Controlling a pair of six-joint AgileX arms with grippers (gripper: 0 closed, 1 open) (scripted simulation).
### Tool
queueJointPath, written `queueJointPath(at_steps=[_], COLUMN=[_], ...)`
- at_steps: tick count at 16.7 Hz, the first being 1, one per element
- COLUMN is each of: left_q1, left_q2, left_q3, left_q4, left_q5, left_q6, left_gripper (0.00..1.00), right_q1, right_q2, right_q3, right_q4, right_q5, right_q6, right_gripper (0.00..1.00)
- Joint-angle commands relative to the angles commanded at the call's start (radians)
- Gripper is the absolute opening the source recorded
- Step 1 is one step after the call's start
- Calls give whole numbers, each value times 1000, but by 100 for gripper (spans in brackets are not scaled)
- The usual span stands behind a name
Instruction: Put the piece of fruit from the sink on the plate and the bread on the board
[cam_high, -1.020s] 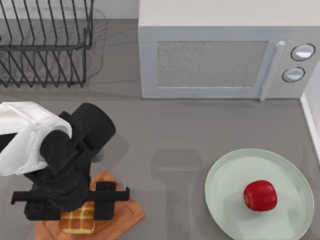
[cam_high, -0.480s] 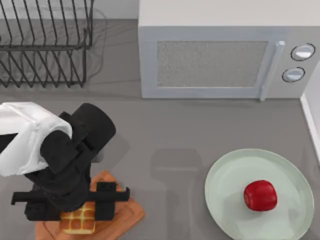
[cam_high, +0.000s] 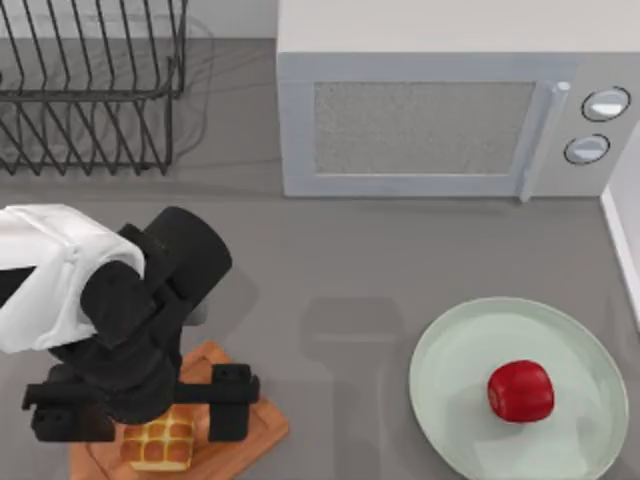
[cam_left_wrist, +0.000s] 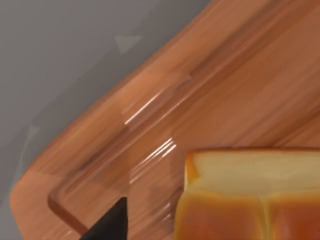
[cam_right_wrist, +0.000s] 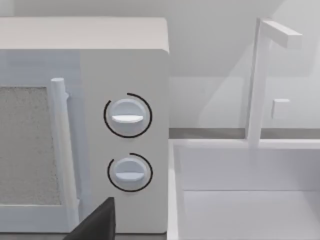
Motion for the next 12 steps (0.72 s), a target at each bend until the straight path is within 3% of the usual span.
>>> queueJointPath(at_steps=[7, 12], left_q1=[4, 82], left_q2=[-11, -207], left_q3=[2, -73], left_q4=[6, 108], left_q5=[0, 1], left_q6=[4, 83], left_gripper=[100, 100], right_q1=[0, 0], right_q2=[0, 0], right_q3=[0, 0], right_q4=[0, 0], right_q5=[0, 0], right_q6=[0, 0], right_gripper=[100, 100])
